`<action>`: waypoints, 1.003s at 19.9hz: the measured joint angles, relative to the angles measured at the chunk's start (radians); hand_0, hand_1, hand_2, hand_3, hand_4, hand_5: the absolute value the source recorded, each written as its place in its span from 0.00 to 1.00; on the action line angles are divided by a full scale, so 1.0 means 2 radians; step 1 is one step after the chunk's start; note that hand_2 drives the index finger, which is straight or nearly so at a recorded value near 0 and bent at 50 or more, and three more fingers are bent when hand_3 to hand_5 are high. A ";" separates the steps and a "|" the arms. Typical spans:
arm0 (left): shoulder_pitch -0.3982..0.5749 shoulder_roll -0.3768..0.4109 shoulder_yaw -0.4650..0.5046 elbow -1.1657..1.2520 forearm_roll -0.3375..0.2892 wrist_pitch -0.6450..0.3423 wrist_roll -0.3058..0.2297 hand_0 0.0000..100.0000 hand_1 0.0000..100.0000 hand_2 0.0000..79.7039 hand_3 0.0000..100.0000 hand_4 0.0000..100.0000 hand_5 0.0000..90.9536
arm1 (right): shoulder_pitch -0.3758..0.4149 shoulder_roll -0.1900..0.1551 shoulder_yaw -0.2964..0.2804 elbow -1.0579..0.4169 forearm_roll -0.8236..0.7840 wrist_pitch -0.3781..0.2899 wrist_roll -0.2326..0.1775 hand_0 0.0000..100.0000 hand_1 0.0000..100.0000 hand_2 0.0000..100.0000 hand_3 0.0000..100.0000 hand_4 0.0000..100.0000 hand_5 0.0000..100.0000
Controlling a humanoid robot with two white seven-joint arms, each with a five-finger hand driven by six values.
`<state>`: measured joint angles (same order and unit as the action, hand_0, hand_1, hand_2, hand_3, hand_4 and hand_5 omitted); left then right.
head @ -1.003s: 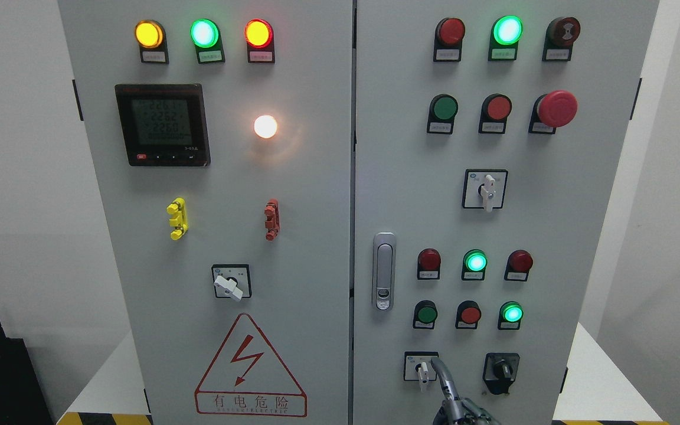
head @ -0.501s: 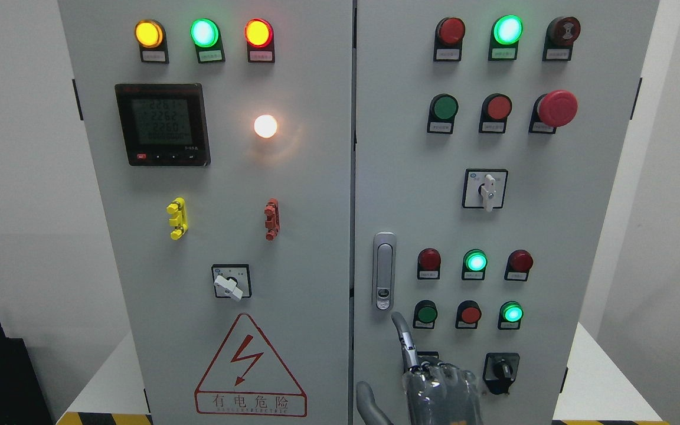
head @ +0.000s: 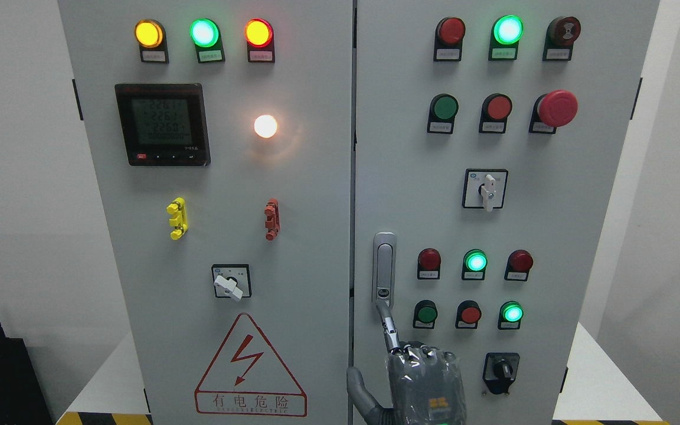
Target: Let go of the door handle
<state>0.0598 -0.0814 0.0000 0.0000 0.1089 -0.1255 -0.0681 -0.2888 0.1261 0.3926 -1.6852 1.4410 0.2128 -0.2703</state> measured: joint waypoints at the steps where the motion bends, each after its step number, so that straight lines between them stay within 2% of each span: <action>1: 0.000 0.000 0.000 0.000 0.000 0.000 0.000 0.12 0.39 0.00 0.00 0.00 0.00 | -0.001 0.000 0.000 0.002 0.001 0.001 0.000 0.33 0.37 0.08 1.00 1.00 0.99; 8: 0.000 0.000 0.000 0.000 0.000 0.000 0.002 0.12 0.39 0.00 0.00 0.00 0.00 | -0.004 0.000 0.000 0.011 0.003 0.011 0.020 0.34 0.37 0.08 1.00 1.00 0.99; 20: 0.000 0.000 0.000 0.000 0.000 0.000 0.000 0.12 0.39 0.00 0.00 0.00 0.00 | -0.011 0.001 -0.008 0.017 0.003 0.012 0.023 0.34 0.37 0.08 1.00 1.00 1.00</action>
<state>0.0598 -0.0814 0.0000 0.0000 0.1089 -0.1255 -0.0683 -0.3100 0.1272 0.3776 -1.6515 1.4477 0.2359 -0.2238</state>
